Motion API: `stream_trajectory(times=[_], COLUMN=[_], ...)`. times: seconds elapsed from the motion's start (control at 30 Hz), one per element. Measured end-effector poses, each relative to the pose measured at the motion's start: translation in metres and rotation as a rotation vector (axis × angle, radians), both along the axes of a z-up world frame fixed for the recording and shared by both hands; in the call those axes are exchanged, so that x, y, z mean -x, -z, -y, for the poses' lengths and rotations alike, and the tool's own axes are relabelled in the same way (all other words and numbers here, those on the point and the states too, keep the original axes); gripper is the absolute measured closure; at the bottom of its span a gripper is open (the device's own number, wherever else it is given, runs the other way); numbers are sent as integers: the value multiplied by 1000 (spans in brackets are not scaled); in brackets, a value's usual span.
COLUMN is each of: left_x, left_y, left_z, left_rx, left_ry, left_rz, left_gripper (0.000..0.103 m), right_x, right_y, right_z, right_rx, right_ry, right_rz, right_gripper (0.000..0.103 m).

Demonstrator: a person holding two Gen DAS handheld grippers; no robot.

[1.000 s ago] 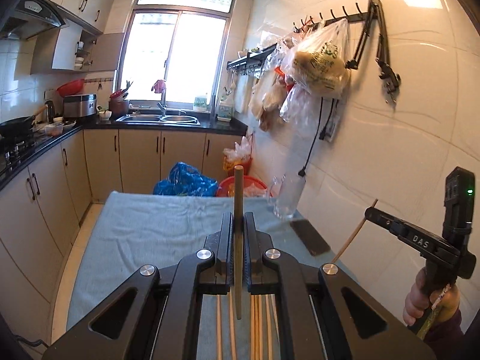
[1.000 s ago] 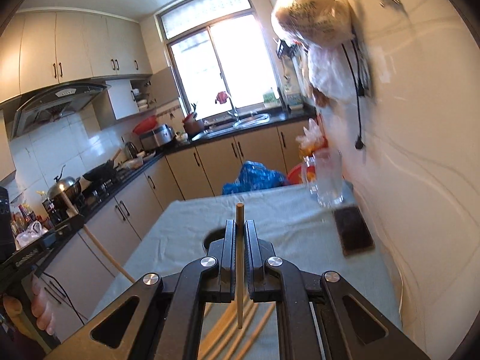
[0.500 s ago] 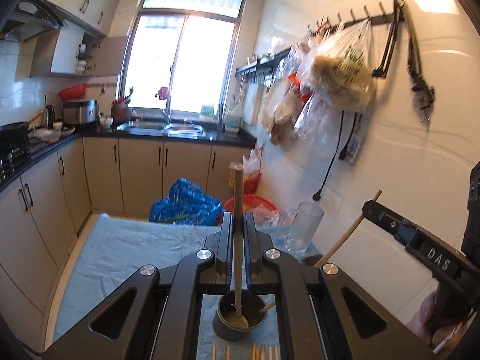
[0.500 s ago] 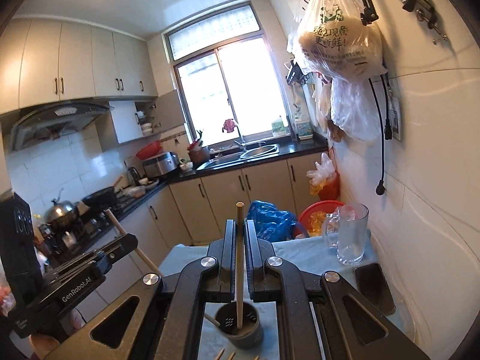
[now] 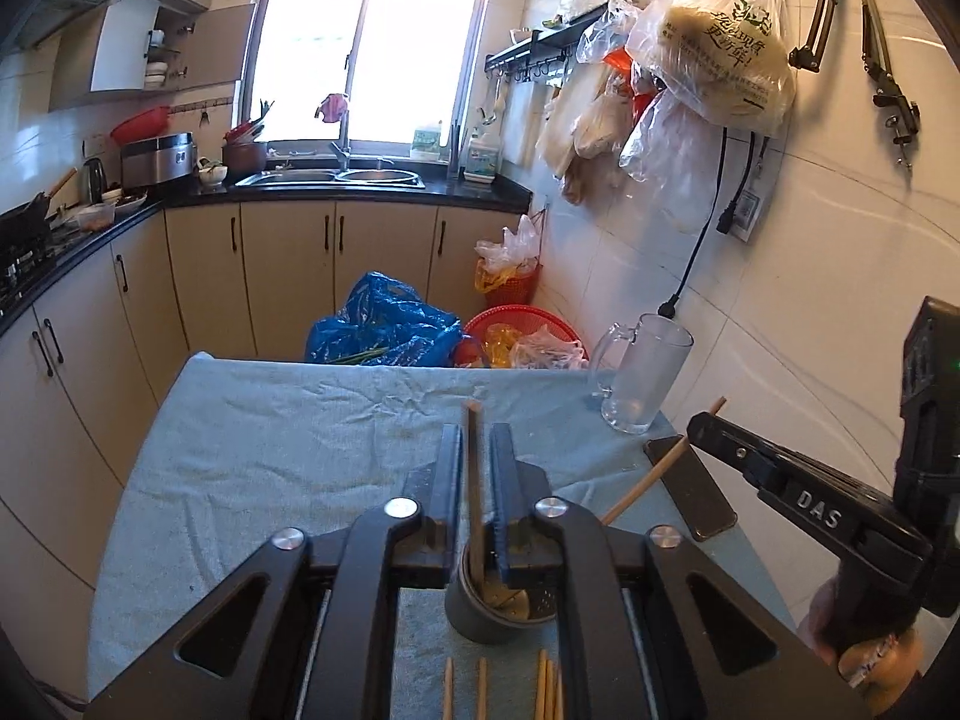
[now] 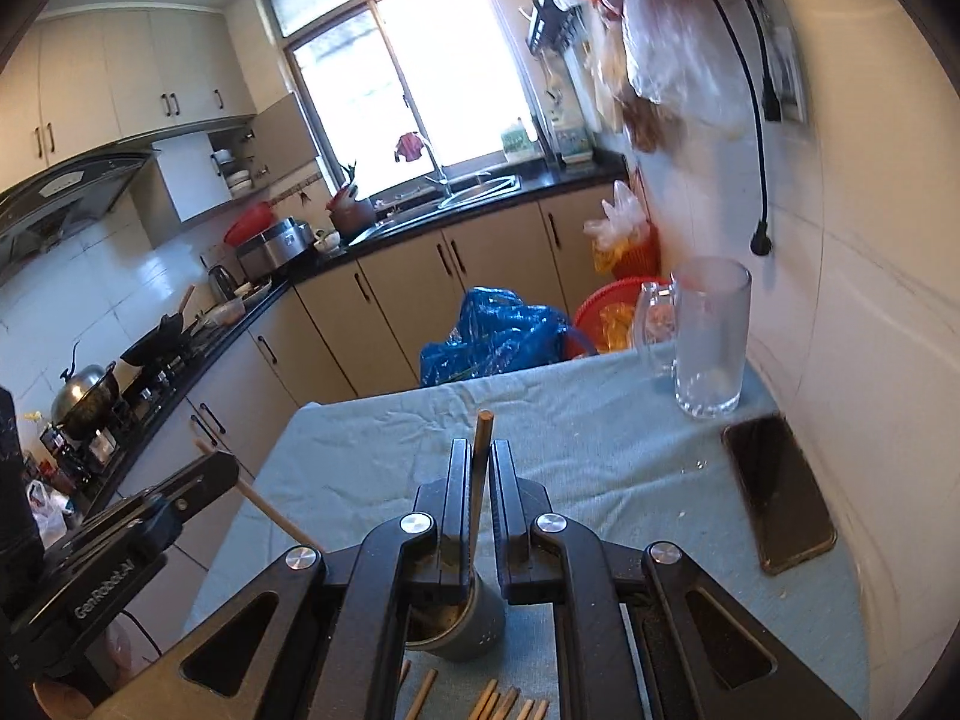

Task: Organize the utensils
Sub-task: 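Lower the chopsticks into the black cup and open both grippers, then move both grippers back to the chopstick row and close each on a chopstick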

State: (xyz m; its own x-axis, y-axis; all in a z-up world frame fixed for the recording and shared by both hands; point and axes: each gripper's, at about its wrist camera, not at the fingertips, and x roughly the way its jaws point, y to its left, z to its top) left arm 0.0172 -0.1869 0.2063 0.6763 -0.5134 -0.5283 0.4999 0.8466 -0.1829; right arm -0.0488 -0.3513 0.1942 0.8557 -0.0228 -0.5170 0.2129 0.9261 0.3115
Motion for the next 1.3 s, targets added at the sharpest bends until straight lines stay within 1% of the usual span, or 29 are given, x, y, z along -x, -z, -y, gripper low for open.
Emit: stream_trajectory(times=[0.03, 0.07, 0.1, 0.13, 0.17, 0.2, 0.33, 0.43, 0.5, 0.53, 0.6, 0.73, 0.8, 0.87, 0.97, 1.03, 1.17, 1.3], left_x=[1, 2, 4, 6, 8, 11, 23, 37, 49, 54, 66, 85, 92, 96, 102, 105, 109, 113], left_y=[-2, -3, -5, -6, -8, -10, -20, -28, -32, -33, -33, -21, -8, 5, 30, 48, 79, 106], left_z=[-1, -4, -7, -9, -12, -16, -33, -48, -59, -64, -73, -86, -91, -94, -93, -89, -83, -72], left_rx=[7, 13, 20, 24, 27, 32, 50, 58, 62, 63, 58, 24, 0, -25, -89, -132, -190, -262], left_ry=[-2, -8, -17, -20, -22, -25, -44, -59, -71, -75, -85, -99, -98, -101, -89, -69, -34, 8], left_rz=[-1, 2, 7, 9, 10, 11, 25, 46, 65, 71, 84, 91, 71, 46, 8, -23, -88, -131], left_gripper=[79, 73, 71, 69, 68, 68, 61, 60, 56, 52, 48, 45, 44, 44, 44, 44, 44, 44], right_x=[-1, -1, -2, -2, 0, 1, 9, 19, 30, 35, 48, 73, 85, 100, 117, 128, 144, 151], right_y=[1, 2, 2, 2, 1, -1, -9, -17, -23, -25, -28, -21, -11, 5, 30, 51, 90, 116], right_z=[1, 1, 1, 0, 0, -1, -5, -6, -9, -10, -12, -14, -14, -12, -8, -5, 2, 3], right_rx=[-1, -1, 0, 3, 8, 14, 35, 43, 53, 59, 77, 107, 114, 116, 105, 81, 18, -24], right_ry=[4, 4, 3, 4, 10, 15, 23, 33, 35, 36, 38, 32, 32, 34, 43, 47, 56, 55], right_rz=[-6, -11, -15, -16, -13, -9, 1, 13, 19, 20, 16, -29, -61, -107, -166, -213, -285, -330], right_gripper=[95, 90, 78, 71, 59, 56, 55, 53, 50, 49, 42, 39, 39, 39, 39, 39, 39, 39])
